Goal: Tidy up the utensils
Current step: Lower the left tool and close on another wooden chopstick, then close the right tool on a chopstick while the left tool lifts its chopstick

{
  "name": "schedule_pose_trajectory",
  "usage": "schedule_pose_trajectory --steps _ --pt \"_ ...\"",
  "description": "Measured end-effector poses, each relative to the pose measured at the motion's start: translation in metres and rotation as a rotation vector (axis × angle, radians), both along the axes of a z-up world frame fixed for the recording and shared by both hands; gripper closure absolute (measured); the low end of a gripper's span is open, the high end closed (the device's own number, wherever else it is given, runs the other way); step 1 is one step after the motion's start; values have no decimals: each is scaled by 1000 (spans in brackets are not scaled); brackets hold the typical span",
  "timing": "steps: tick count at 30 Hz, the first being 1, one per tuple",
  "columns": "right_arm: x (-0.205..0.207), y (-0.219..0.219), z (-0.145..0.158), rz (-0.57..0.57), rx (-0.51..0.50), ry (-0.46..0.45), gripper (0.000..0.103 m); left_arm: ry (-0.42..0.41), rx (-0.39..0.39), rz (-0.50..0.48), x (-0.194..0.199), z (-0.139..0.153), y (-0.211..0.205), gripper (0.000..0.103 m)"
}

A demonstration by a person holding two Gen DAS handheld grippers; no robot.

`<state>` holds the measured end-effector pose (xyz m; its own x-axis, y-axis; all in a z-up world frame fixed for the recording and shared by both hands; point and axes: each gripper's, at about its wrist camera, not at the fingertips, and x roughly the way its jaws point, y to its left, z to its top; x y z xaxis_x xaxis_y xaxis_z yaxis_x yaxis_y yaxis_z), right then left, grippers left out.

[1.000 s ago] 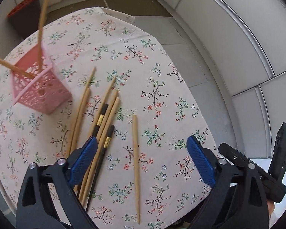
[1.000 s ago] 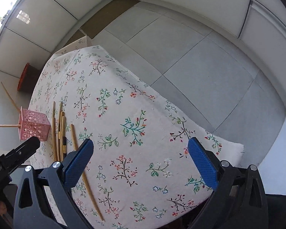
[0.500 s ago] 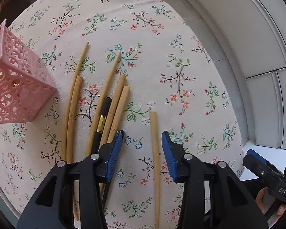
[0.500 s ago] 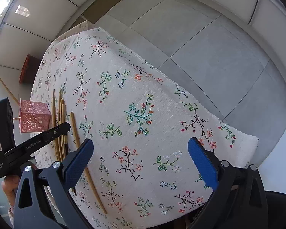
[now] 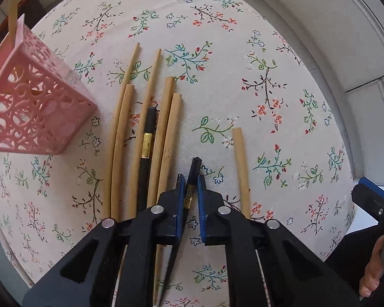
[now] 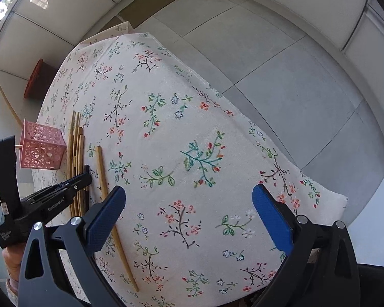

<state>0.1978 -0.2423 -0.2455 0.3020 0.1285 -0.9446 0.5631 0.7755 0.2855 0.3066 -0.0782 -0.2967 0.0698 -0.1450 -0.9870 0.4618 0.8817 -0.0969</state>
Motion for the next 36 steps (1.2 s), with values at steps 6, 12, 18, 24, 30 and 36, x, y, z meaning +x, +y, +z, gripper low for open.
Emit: schedule_pose_trajectory --steps 6,12,18,24,30,36 --pt "51 39 3 96 -39 16 7 -82 -123 81 -42 24 36 97" --pt "97 88 -20 155 -94 121 24 -171 -175 102 -85 66 86 97" --pt "110 123 -31 194 -218 158 61 -231 -189 138 -95 105 109 97" --pt "99 117 -27 194 -116 108 95 -275 -218 159 -105 125 112 97" --pt "49 109 36 278 -87 -123 95 -334 -256 187 -119 149 125 97" --pt "-9 116 110 378 -161 -310 95 -413 -285 193 -136 180 129 97"
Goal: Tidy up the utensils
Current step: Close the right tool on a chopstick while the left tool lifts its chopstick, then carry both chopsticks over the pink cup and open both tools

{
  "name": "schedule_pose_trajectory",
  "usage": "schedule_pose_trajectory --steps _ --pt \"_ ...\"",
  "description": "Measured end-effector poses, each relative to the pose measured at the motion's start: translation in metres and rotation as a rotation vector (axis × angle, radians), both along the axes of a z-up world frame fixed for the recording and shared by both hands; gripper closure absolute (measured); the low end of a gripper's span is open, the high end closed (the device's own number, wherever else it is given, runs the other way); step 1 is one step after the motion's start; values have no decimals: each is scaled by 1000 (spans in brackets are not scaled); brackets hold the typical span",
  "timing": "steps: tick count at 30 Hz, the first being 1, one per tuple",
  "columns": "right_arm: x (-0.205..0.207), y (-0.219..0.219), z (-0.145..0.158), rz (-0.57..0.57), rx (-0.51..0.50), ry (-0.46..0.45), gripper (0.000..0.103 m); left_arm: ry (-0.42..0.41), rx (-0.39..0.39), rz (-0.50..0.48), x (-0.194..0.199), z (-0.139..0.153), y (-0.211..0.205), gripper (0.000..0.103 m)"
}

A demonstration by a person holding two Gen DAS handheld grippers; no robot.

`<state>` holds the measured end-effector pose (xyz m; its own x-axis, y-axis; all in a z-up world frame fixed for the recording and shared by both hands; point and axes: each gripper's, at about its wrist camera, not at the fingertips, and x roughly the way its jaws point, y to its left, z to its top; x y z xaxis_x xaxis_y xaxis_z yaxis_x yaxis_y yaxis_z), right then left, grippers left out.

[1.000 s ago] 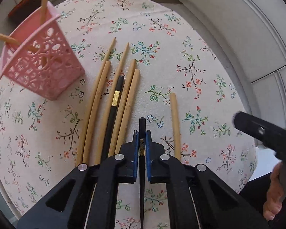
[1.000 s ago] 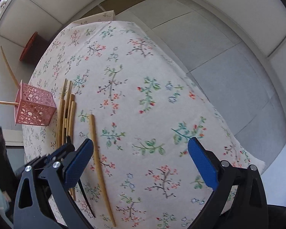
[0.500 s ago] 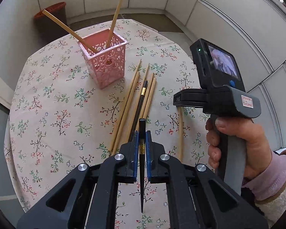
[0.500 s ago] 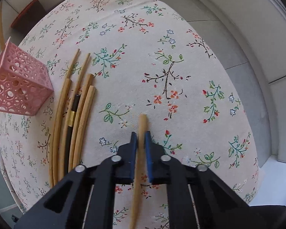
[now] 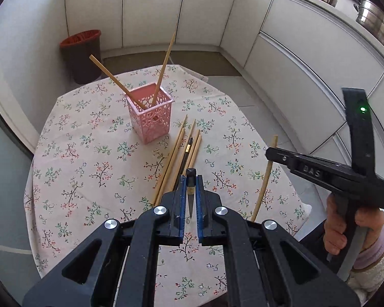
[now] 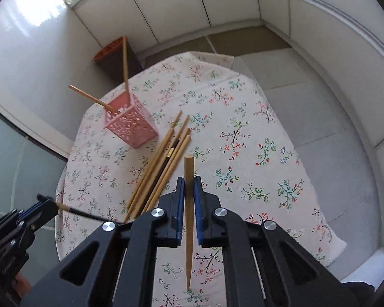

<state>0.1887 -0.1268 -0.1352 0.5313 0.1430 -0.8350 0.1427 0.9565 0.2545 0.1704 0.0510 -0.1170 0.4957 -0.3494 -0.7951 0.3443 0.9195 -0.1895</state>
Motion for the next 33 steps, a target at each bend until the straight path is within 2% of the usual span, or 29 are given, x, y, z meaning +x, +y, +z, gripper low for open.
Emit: schedule_pose_trajectory --steps 5,9,15,20,26,33 --pt "-29 7 52 35 -35 -128 95 -66 -11 21 -11 29 4 97" --pt "-34 10 92 48 -38 -201 95 -119 -16 42 -13 53 8 97" --pt "-11 16 153 57 -28 -320 95 -194 -22 74 3 91 16 97" --pt "16 19 188 59 -6 -393 95 -257 -32 126 33 118 22 97" --pt "52 29 207 74 10 -452 95 -288 -46 199 79 125 24 97" --pt "103 49 184 109 -7 -467 95 -239 -1 236 132 86 20 97"
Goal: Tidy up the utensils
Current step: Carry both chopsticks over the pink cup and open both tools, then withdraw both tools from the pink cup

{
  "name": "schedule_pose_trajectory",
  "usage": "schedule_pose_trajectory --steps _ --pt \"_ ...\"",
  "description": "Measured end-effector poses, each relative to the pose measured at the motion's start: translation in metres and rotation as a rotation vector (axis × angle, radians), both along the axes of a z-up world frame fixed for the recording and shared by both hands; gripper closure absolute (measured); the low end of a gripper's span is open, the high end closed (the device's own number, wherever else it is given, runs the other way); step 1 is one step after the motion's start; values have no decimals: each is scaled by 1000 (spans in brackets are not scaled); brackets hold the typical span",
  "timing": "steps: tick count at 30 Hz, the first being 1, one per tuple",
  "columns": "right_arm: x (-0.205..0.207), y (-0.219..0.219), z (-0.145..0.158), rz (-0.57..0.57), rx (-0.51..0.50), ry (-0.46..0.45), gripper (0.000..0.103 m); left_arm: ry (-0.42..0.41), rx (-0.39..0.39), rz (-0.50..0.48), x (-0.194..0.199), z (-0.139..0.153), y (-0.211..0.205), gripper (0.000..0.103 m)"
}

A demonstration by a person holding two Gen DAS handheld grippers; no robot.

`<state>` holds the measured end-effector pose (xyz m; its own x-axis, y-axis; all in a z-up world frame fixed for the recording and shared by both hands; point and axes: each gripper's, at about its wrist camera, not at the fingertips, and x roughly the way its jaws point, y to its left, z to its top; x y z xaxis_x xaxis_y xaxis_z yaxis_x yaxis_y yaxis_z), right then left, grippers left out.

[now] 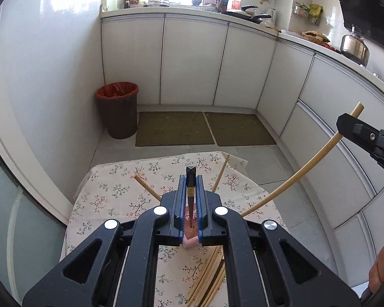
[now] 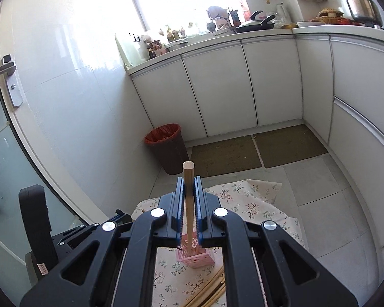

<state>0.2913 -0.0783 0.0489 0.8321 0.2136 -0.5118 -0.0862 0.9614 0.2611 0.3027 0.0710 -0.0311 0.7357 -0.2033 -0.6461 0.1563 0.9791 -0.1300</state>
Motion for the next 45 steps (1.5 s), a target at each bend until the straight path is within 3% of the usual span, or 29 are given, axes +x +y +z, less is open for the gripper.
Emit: schedule_pose_trajectory --steps 6,14,18,20,24,26,32,39,45 --pt "34 13 -27 16 -27 3 95 94 -33 -34 19 -38 3 94" --pt "65 25 -61 30 -35 32 95 26 -87 -5 9 -20 25 78" --pt "71 35 -80 26 -56 52 89 15 -50 21 8 -19 28 73" --pt "68 37 -81 8 -76 50 70 11 -19 37 6 -22 28 73" --pt "58 38 -73 -19 -120 20 60 20 -25 52 5 -23 32 70" --pt "50 36 -69 -37 -137 8 47 12 -27 66 0 -20 34 65" --pt "20 25 -62 -126 -195 -10 30 -28 -37 104 -21 -6 36 43" --pt "-15 19 -62 -199 -266 -3 12 -45 -32 104 -50 5 28 35" --pt "-43 8 -66 -216 -266 21 7 -52 -24 99 -74 7 20 22"
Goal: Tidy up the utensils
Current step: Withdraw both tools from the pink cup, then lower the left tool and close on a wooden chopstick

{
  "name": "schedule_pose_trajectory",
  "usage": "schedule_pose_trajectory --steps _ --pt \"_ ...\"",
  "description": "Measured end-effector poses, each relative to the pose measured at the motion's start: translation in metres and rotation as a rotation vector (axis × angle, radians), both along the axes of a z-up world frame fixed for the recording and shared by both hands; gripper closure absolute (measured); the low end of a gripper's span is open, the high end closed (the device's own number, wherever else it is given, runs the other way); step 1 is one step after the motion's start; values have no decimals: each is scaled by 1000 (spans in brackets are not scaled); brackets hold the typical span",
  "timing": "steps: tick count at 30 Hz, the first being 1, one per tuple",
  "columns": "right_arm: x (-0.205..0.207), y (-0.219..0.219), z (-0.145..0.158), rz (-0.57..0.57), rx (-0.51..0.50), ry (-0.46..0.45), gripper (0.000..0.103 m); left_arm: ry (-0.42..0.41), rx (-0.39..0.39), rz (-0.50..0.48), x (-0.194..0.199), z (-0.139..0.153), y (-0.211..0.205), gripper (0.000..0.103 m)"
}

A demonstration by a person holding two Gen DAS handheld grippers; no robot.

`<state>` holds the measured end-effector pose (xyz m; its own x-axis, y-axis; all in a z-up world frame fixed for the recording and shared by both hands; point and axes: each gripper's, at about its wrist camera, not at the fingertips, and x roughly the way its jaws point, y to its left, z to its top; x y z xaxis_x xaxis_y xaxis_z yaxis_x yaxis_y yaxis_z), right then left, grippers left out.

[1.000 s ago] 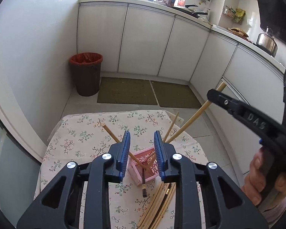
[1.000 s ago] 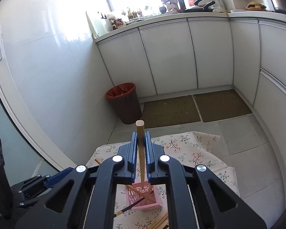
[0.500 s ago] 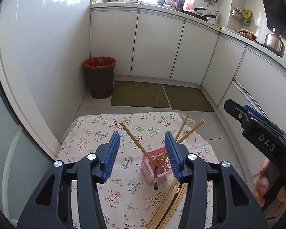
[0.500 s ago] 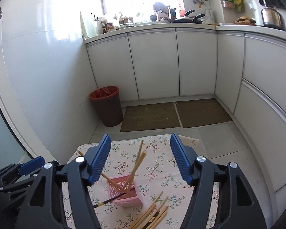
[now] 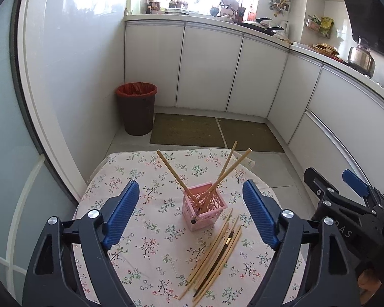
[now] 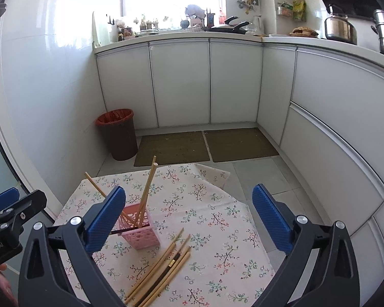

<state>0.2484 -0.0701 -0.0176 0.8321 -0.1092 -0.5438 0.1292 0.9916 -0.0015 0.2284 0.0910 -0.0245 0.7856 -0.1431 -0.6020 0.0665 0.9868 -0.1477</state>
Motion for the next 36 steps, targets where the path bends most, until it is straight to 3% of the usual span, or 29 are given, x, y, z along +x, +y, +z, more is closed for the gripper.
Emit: schedule_pose_trajectory --steps 1,3,9,17,20,26,28,29,31,36 --pt "-5 -4 -1 -8 5 6 7 2 4 -2 -3 0 -2 21" --pt "-13 -13 -6 -27 21 25 7 9 8 -7 -9 -1 -5 8" --pt "-50 -71 -42 -141 153 88 7 79 36 -71 -16 -18 -23 7" --pt "-73 -147 -121 -320 269 269 7 207 77 -209 -16 -61 -72 7" --pt "-78 -163 -143 -365 288 316 7 273 80 -284 -14 -80 -96 7" --pt "-82 -192 -176 -447 442 414 7 448 128 -438 16 -130 -154 7" --pt "-84 -199 -182 -480 484 428 7 512 131 -468 36 -151 -169 17" --pt "-86 -203 -185 -491 507 436 7 554 124 -482 47 -161 -176 32" --pt "-87 -209 -193 -504 559 461 7 646 111 -505 70 -184 -188 48" --pt "-81 -215 -210 -493 651 525 7 677 182 -428 115 -220 -201 60"
